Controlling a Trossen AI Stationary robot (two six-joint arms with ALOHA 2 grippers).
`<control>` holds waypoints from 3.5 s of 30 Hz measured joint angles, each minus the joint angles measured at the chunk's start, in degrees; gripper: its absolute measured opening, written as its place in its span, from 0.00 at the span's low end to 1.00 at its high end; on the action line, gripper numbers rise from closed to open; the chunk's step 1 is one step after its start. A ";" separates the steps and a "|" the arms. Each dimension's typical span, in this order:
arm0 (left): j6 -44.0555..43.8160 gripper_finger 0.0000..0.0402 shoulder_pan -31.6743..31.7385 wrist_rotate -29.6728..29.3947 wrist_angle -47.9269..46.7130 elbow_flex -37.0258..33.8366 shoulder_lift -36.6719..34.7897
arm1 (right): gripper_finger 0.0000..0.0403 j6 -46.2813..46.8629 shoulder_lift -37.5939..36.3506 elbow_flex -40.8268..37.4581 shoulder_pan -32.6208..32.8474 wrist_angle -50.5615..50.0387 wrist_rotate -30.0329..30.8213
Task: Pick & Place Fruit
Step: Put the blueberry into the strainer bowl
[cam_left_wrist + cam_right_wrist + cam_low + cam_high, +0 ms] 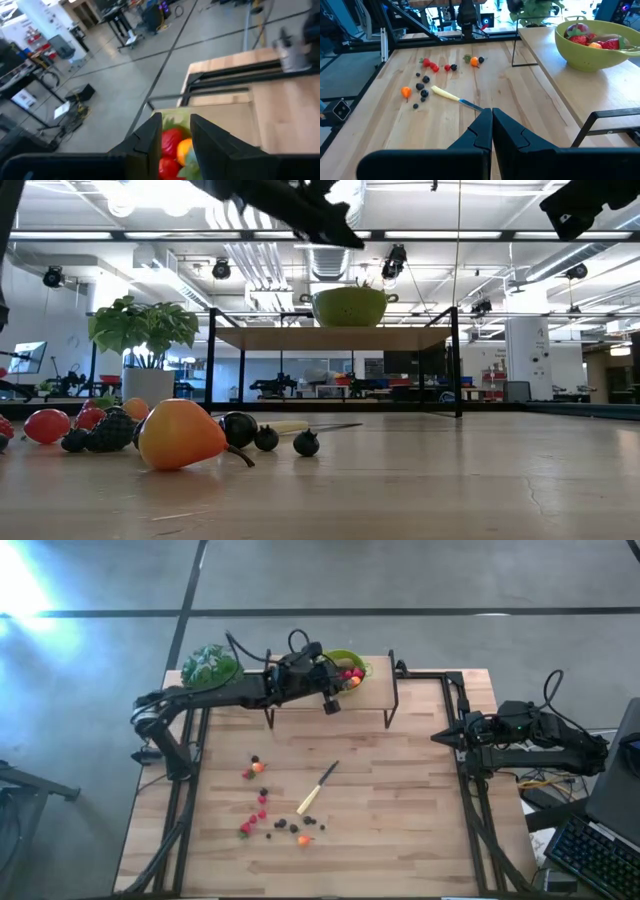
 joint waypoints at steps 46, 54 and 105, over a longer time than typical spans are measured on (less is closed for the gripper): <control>-23.10 0.49 -35.10 1.56 -53.78 -13.19 -13.02 | 0.02 0.00 0.00 0.00 0.01 -0.02 0.00; -28.74 0.48 -37.04 8.84 -42.02 -24.07 -13.02 | 0.02 0.00 0.00 0.00 0.02 -0.02 0.00; -47.50 0.42 -55.85 2.95 -25.17 -31.08 -0.24 | 0.02 0.00 0.00 0.00 0.00 -0.02 0.00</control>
